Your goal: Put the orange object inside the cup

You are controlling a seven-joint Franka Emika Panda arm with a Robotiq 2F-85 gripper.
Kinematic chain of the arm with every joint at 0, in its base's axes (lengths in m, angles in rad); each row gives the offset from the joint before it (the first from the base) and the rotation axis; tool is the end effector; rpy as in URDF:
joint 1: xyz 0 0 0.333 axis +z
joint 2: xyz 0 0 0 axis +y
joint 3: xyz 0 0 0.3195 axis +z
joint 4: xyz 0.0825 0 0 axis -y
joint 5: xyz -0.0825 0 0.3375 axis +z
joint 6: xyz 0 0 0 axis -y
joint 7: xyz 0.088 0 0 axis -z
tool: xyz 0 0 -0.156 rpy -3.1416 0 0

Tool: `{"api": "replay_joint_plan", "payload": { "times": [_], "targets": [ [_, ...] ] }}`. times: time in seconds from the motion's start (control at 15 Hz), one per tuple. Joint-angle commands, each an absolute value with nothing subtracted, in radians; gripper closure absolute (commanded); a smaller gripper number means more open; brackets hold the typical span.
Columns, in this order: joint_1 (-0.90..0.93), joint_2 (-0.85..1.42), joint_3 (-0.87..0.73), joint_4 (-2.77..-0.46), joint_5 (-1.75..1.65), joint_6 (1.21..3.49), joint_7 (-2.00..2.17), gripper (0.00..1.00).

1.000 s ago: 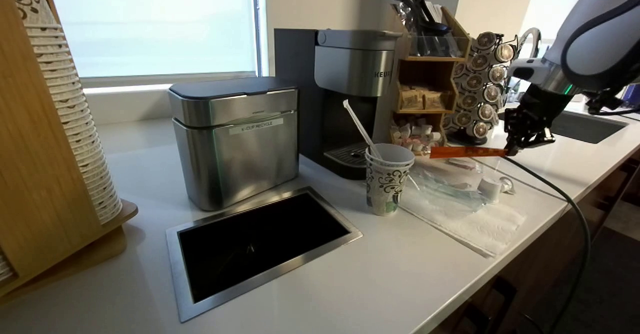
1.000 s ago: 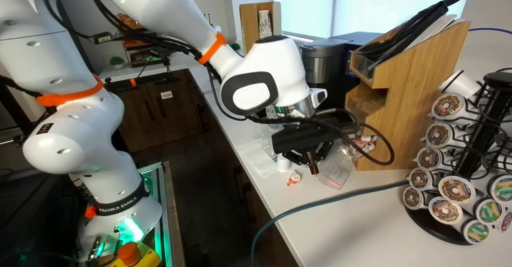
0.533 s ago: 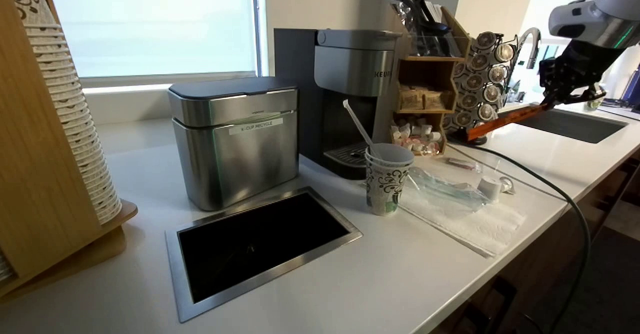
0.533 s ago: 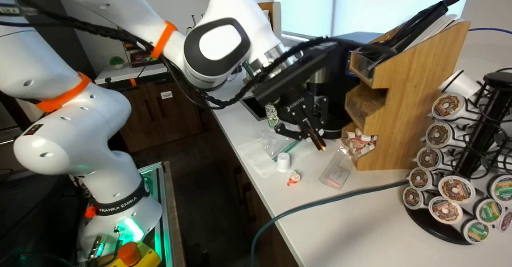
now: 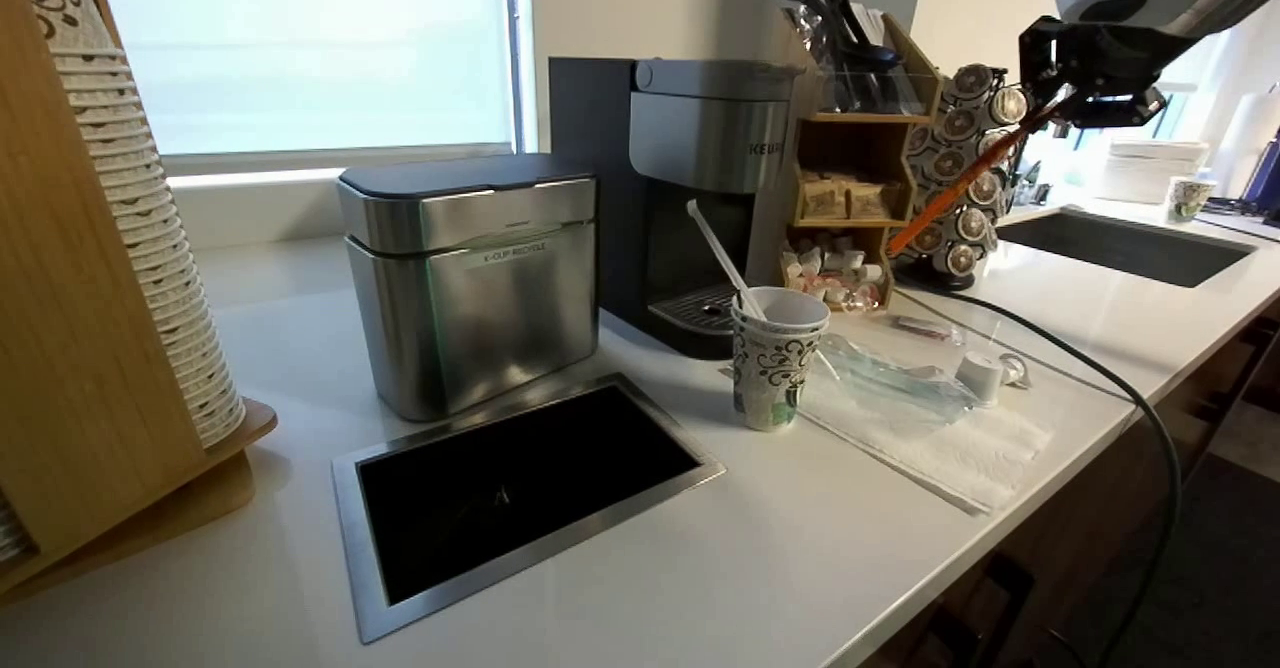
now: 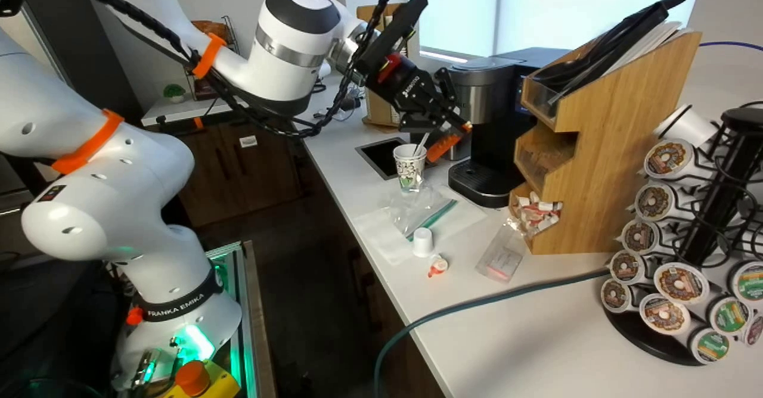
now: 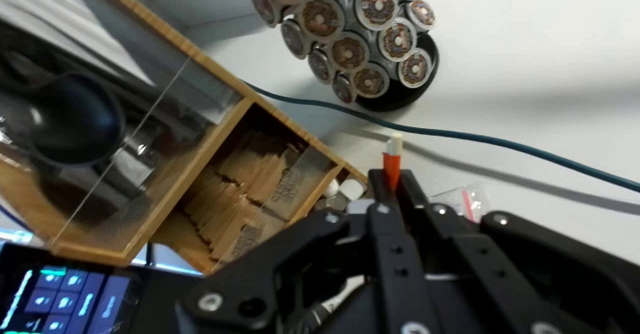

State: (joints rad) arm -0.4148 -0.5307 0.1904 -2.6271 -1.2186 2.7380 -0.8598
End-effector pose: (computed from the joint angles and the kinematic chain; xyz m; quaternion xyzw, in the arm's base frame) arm 0.3965 -0.0692 0.4633 0.5926 0.6497 -0.0190 0.4759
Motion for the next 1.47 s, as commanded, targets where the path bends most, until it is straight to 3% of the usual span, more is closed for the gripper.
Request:
{"api": "replay_joint_plan", "payload": {
  "times": [0.0,0.33,0.47,1.4],
  "targets": [
    [-0.264,-0.519,0.08,-2.618,-1.293,2.667,-0.806,0.93],
    [-0.204,-0.518,0.002,-2.617,-1.289,2.655,-0.822,0.93],
    [-0.2,-0.514,0.019,-2.604,-1.308,2.65,-0.823,0.98],
    [0.111,-0.502,0.047,-2.54,-1.303,2.527,-1.07,0.98]
  ]
}}
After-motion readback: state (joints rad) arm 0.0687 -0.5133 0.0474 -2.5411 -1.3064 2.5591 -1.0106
